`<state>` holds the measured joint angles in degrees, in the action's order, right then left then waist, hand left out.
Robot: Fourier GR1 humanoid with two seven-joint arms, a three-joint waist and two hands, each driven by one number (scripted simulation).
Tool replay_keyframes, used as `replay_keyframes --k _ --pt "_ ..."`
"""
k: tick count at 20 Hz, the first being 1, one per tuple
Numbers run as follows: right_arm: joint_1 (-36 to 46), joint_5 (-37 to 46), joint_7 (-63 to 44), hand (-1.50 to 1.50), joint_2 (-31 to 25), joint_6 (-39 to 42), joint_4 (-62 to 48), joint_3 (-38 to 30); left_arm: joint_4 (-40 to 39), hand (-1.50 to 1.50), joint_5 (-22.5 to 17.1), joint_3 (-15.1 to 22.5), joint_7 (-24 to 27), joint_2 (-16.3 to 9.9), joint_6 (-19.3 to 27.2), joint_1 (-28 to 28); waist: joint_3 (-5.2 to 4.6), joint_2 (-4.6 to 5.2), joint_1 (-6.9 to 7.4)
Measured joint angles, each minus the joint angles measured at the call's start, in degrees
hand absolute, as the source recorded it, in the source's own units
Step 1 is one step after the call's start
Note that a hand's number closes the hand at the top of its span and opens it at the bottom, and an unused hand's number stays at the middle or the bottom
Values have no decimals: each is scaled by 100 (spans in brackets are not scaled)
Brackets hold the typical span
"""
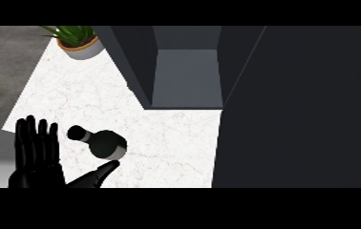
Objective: Pick up the wine, place it into the cabinet and close the cabinet
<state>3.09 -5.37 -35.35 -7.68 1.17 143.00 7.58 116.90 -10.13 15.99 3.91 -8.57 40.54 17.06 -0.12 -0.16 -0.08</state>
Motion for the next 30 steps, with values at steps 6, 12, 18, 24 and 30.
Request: replay_keyframes --k 6,12,18,24,30 --pt "163 8 -86 -150 -14 48 -17 -171 -653 -150 -553 -388 810 175 -693 239 6 5 8" --pt "22 -6 -5 -150 42 177 -25 -260 -1401 -150 -817 -665 1376 321 -1214 184 10 7 -5" --pt "96 30 -175 -150 114 101 11 -89 -2117 -150 -1050 -942 1850 382 -1726 -8 9 6 -14" --pt "258 32 -301 -150 133 79 12 -181 -2547 -150 -1099 -1016 2133 532 -1956 -91 10 7 -9" --pt "150 19 -259 -150 146 182 23 -211 -3121 -150 -1149 -1187 2411 581 -2216 -285 11 7 -18"
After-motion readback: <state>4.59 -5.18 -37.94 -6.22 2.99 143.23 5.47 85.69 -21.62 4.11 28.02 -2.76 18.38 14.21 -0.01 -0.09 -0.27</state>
